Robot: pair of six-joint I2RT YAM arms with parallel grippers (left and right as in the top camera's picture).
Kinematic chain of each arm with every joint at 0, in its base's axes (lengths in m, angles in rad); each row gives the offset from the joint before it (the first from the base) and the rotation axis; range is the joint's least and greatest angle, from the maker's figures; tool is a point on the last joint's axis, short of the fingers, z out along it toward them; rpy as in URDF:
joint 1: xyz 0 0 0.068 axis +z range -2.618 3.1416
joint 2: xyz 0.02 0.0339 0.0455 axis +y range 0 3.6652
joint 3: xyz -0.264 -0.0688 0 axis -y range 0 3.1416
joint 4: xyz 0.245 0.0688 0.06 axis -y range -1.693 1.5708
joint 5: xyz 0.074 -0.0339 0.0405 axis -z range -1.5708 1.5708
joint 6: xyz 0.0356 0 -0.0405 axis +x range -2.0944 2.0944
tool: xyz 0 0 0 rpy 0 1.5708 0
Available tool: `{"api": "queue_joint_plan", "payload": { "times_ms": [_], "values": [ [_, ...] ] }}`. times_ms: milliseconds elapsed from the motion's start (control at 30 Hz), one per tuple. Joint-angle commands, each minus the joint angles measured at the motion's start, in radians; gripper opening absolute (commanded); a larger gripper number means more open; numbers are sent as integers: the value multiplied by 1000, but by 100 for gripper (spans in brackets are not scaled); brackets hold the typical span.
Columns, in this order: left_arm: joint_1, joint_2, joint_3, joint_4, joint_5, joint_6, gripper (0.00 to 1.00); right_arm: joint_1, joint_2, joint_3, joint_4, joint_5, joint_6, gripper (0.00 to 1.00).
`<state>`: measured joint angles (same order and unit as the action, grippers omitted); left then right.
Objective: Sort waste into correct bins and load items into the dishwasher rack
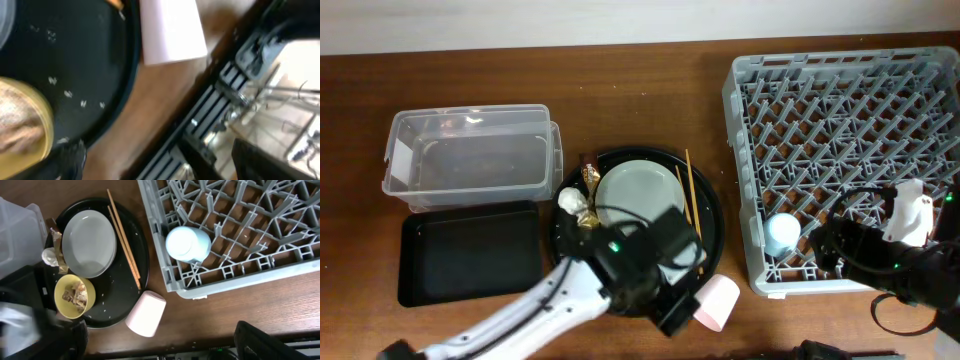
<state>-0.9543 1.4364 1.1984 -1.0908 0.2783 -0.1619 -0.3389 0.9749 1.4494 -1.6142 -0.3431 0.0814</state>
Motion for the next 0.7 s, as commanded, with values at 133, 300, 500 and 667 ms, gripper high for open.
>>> {"api": "queue_joint_plan", "payload": {
  "times_ms": [133,300,500,667],
  "values": [
    [-102,13,-260,490,219,-75,83,-2,31,9,-7,-13,-3,93],
    [-102,77,-263,509,196,-41,74,-2,33,9,-10,-13,-3,93],
    [-119,103,-263,462,-296,95,72,-2,33,9,-13,-13,-3,93],
    [-201,128,-263,510,-364,111,72,-2,33,9,-13,-13,-3,93]
  ]
}}
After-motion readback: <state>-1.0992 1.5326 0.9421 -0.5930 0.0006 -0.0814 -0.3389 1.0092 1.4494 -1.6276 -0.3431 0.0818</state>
